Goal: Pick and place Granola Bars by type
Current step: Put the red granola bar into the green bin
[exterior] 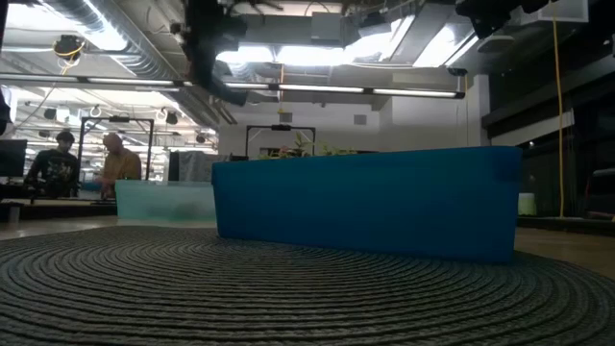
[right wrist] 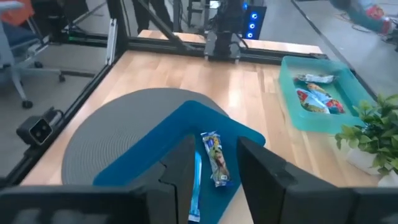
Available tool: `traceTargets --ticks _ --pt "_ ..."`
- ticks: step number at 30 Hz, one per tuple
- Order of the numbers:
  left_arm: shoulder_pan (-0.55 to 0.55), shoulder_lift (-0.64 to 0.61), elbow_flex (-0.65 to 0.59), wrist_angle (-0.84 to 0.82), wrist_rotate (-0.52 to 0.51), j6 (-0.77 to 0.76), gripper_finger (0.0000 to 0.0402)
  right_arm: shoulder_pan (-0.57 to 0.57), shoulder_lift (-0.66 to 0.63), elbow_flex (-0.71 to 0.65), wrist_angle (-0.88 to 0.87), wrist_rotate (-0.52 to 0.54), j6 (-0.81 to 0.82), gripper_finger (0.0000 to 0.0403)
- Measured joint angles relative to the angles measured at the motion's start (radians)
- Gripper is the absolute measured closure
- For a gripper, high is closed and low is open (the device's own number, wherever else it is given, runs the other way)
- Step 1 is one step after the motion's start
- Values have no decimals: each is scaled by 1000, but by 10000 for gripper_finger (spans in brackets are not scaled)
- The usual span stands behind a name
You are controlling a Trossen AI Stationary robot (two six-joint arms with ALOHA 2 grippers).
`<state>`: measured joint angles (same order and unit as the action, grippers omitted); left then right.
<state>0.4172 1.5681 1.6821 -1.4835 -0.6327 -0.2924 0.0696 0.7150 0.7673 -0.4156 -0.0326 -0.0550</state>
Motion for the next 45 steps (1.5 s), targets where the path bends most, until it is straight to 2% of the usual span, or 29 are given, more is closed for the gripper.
traceTargets --ticks 9,12,19,26,31,38,45 --pt "222 1 -118 270 198 240 380 0 0 0 0 25 55 282" --pt "280 0 -138 311 224 283 380 0 0 0 1 43 55 282" --pt "384 0 -223 391 293 359 380 -1 0 0 1 104 75 282" --pt "466 0 -382 543 356 403 380 -1 0 0 1 147 79 282" --pt "521 0 -486 646 438 392 380 -1 0 0 3 175 81 282" --pt "572 2 -580 739 429 401 380 -1 0 0 9 216 81 282" --pt "593 68 -613 769 452 434 380 -1 0 0 9 272 76 282"
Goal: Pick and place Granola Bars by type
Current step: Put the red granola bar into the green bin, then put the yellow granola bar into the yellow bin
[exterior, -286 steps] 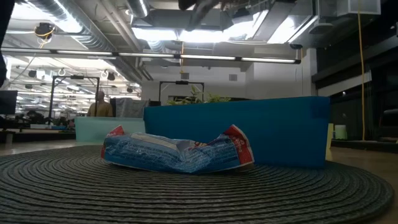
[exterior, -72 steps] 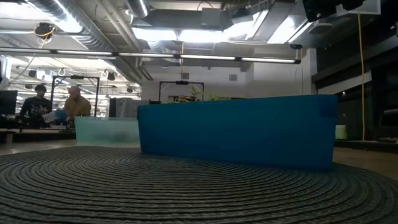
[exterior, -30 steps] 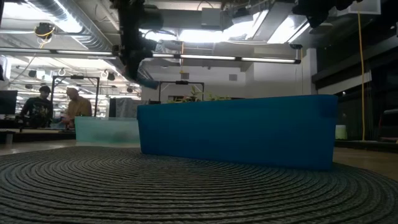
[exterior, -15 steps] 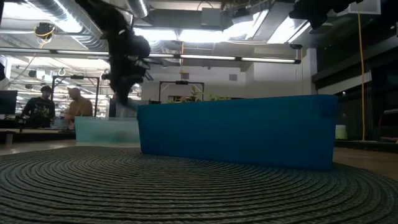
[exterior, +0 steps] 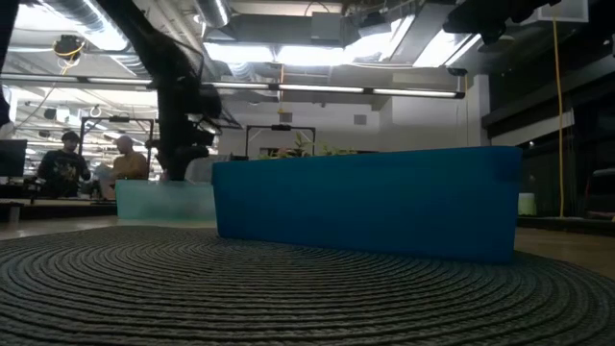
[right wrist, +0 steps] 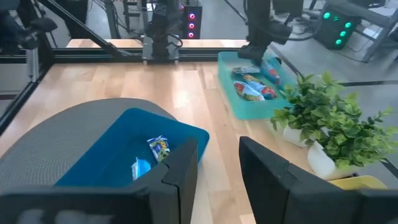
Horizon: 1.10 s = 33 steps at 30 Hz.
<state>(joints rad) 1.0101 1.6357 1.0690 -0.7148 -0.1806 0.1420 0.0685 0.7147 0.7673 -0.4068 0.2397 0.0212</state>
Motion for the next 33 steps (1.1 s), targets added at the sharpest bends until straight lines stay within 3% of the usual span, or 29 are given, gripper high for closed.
traceTargets --ticks 14,27,33 --pt "-1 72 -1 76 45 13 360 0 0 0 0 4 6 282" --pt "-7 60 7 67 42 54 259 0 0 0 -1 4 26 282" --pt "-45 -8 59 44 45 55 232 0 0 0 -20 4 24 282"
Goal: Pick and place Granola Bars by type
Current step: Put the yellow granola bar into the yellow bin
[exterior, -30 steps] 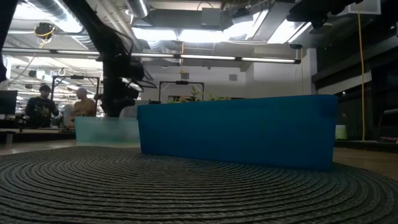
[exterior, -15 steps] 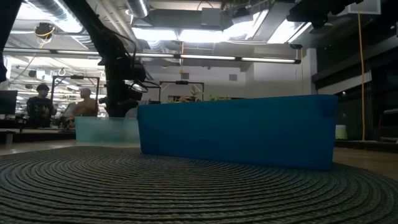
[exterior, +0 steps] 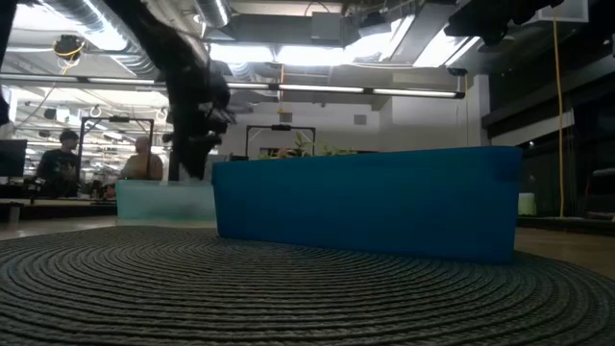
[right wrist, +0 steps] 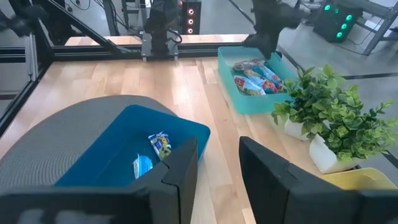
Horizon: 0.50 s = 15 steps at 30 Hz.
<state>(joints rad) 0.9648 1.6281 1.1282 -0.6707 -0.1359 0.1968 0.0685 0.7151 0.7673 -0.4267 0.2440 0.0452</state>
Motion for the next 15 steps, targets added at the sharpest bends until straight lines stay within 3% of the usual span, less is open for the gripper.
traceTargets --ticks 5,9,11,15 --pt "-68 -93 52 -9 2 -7 229 0 0 0 8 -7 0 282" --pt "-138 -184 84 -8 11 -48 233 6 0 0 44 -117 -20 282" --pt "-174 -232 92 -5 10 -71 235 30 5 4 67 -172 -35 282" --pt "-239 -320 95 11 3 -121 233 106 42 50 15 -181 -93 282"
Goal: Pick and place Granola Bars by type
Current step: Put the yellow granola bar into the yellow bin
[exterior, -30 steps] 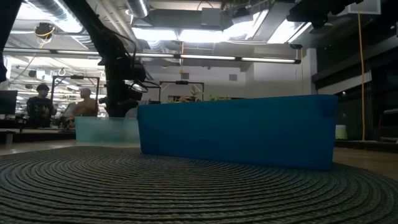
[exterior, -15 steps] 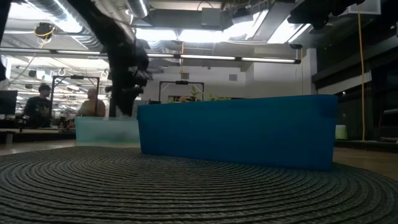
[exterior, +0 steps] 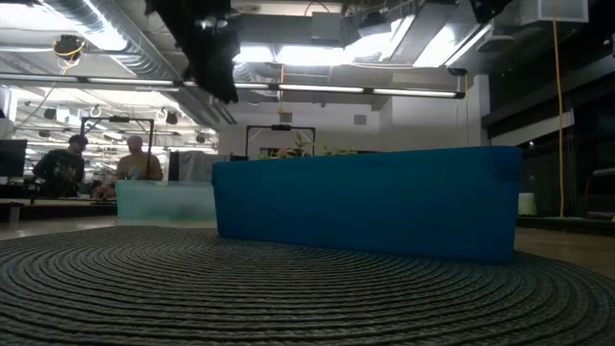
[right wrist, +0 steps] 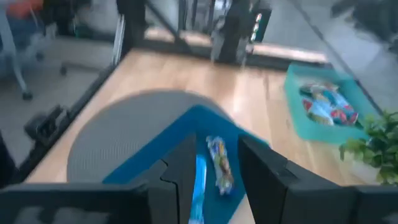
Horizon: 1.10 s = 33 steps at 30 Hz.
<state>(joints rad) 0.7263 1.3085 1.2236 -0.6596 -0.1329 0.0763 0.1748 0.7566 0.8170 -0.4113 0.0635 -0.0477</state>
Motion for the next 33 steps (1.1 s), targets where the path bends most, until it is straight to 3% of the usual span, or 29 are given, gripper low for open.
traceTargets --ticks 7,14,21,33 --pt "-87 -101 0 -6 -23 -91 237 153 171 192 -285 74 53 282" --pt "-175 -130 0 -20 -86 -119 246 368 351 385 -519 74 367 282" --pt "-227 -126 -6 -19 -120 -116 252 544 478 418 -510 71 766 282" --pt "-242 -126 -6 4 -164 -115 254 695 754 395 -458 19 1200 277"
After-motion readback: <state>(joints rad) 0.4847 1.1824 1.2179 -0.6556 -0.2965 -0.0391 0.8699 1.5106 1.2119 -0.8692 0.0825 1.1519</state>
